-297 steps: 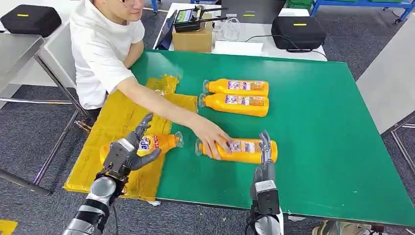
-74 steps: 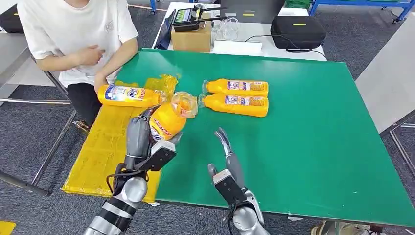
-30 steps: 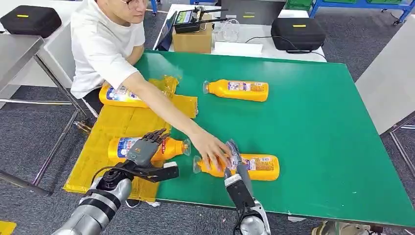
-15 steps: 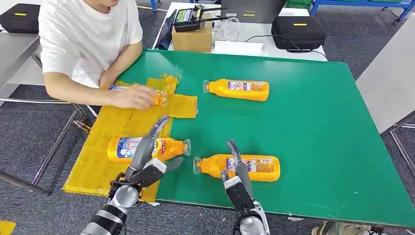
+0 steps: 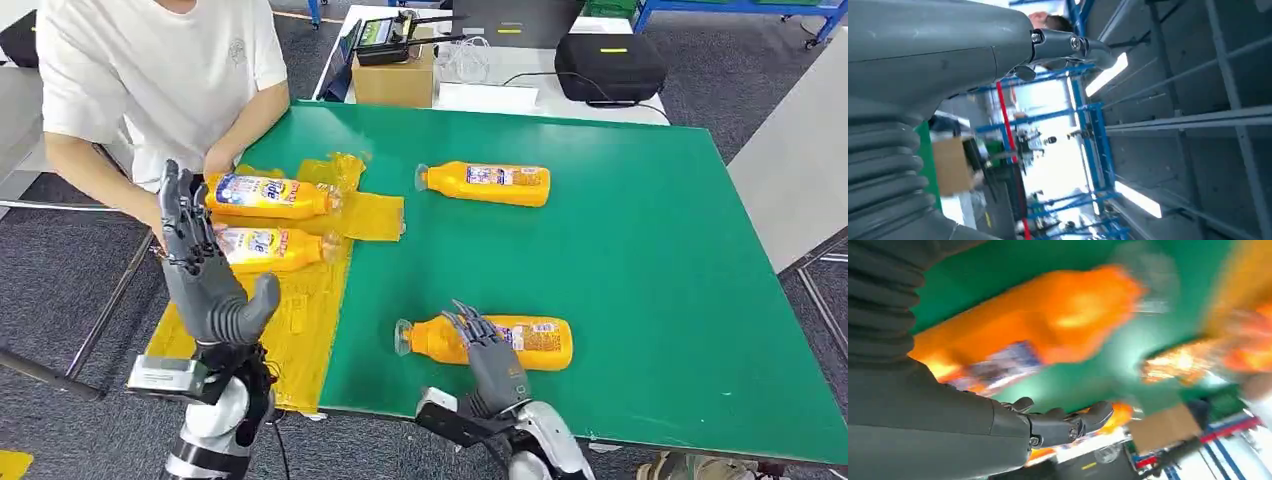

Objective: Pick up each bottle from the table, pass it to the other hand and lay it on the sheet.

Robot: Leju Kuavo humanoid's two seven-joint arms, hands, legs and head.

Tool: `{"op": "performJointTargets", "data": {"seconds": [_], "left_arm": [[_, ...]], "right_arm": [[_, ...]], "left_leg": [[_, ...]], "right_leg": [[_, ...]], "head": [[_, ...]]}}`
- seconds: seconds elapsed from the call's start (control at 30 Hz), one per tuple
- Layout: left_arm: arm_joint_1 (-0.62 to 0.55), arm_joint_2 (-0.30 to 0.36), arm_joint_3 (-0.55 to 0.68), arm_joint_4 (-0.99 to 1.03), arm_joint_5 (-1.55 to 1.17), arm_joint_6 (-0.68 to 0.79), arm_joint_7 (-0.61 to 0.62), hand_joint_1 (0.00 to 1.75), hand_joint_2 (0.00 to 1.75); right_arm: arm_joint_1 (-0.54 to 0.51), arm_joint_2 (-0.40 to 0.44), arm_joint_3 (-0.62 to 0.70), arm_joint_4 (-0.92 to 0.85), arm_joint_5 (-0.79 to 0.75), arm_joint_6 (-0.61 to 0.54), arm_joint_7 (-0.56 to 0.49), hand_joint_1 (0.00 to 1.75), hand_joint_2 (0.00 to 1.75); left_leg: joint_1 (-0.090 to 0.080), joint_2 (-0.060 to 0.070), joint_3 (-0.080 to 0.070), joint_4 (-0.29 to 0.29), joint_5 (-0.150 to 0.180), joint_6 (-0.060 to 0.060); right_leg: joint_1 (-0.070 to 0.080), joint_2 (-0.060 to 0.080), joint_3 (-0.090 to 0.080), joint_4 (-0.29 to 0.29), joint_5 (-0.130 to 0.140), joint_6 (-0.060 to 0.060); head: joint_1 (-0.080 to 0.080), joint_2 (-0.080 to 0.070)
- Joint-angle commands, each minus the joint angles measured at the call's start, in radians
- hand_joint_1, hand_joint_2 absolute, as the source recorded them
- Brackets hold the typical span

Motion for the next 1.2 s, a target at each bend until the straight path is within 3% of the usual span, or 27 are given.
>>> {"op": "performJointTargets", "data": {"seconds": [0.03,0.23,0.47,0.8,1.07,1.2], "left_arm": [[0.006,0.01,0.035,-0.019,-0.003,-0.029,0.003,0.0,1.75],[0.004,0.017,0.024,-0.021,-0.008,-0.019,0.003,0.0,1.75],[-0.026,0.032,-0.072,-0.019,-0.001,-0.043,0.003,0.0,1.75],[-0.065,0.02,-0.073,0.012,0.037,-0.088,0.003,0.0,1.75],[-0.061,0.024,-0.07,0.015,0.028,-0.08,0.003,0.0,1.75],[-0.046,0.019,-0.036,0.031,0.005,-0.086,0.003,0.0,1.75]], "right_arm": [[0.041,-0.209,-0.044,-0.153,0.115,0.028,0.082,0.0,1.75],[0.065,-0.213,-0.098,-0.181,0.141,0.058,0.123,0.0,1.75],[-0.055,-0.12,-0.121,0.072,0.104,0.049,0.081,0.0,1.75],[-0.194,-0.04,-0.099,0.311,0.07,0.02,0.06,0.0,1.75],[-0.206,-0.04,-0.092,0.327,0.083,0.011,0.07,0.0,1.75],[-0.225,-0.061,-0.064,0.346,0.147,0.051,0.152,0.0,1.75]], "left_leg": [[0.0,-0.002,0.0,-0.001,0.0,0.002],[0.0,-0.002,0.0,-0.001,0.0,0.003],[0.002,0.001,0.001,-0.002,0.0,0.003],[0.002,0.002,0.002,-0.002,0.0,0.003],[0.001,0.001,0.003,-0.002,0.0,0.002],[0.001,0.002,0.004,-0.002,0.0,0.002]], "right_leg": [[0.0,-0.002,0.001,-0.001,0.0,-0.003],[0.001,-0.002,0.0,-0.001,0.0,-0.004],[0.003,0.001,0.001,-0.003,0.001,-0.005],[0.003,0.002,0.001,-0.002,0.002,-0.006],[0.002,0.0,0.002,-0.002,0.001,-0.005],[0.002,0.001,0.002,-0.001,0.001,-0.004]], "head": [[0.0,0.0],[0.0,0.0],[0.0,0.0],[0.0,0.0],[0.0,0.0],[0.0,0.0]]}}
